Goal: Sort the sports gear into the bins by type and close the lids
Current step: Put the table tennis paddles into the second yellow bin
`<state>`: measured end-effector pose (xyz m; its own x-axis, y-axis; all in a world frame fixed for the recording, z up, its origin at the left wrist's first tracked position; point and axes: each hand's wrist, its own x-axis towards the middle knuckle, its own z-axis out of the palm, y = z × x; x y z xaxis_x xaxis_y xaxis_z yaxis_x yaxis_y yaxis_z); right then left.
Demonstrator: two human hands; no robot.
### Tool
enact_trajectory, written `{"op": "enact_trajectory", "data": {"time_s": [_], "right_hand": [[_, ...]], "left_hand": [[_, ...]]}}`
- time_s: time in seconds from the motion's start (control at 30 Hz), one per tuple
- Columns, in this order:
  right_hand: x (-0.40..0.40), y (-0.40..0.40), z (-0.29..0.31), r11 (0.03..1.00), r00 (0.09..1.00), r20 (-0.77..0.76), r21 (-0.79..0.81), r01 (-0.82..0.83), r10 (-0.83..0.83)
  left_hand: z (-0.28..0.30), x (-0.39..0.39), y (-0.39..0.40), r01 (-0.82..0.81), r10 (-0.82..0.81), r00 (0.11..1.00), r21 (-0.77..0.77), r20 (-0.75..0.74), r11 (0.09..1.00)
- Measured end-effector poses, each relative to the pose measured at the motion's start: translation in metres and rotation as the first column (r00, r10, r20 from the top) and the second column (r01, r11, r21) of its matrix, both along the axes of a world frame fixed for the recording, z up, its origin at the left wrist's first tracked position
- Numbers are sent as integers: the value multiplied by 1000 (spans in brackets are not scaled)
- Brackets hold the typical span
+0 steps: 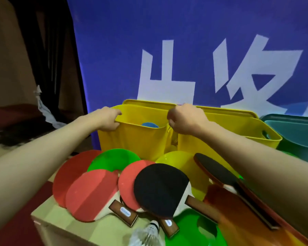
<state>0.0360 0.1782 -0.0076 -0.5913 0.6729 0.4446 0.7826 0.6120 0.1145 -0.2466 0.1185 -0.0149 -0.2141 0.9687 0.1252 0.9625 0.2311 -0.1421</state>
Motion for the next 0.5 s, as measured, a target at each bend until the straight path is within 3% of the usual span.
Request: {"op": "enact_trajectory", "data": {"time_s": [0.13,0.27,0.5], "right_hand": [[43,-14,-15,1000,996,84,9,-18,18],[65,-35,-20,999,993,119,-49,-16,22],[92,-92,-43,991,969,208,-40,-131,136]], "left_hand": [[-14,14,-20,168,-162,985,108,-62,980],[-13,36,-40,233,-232,972,205,-33,951],[-32,73,-72,235,-236,971,-29,-42,972]]}}
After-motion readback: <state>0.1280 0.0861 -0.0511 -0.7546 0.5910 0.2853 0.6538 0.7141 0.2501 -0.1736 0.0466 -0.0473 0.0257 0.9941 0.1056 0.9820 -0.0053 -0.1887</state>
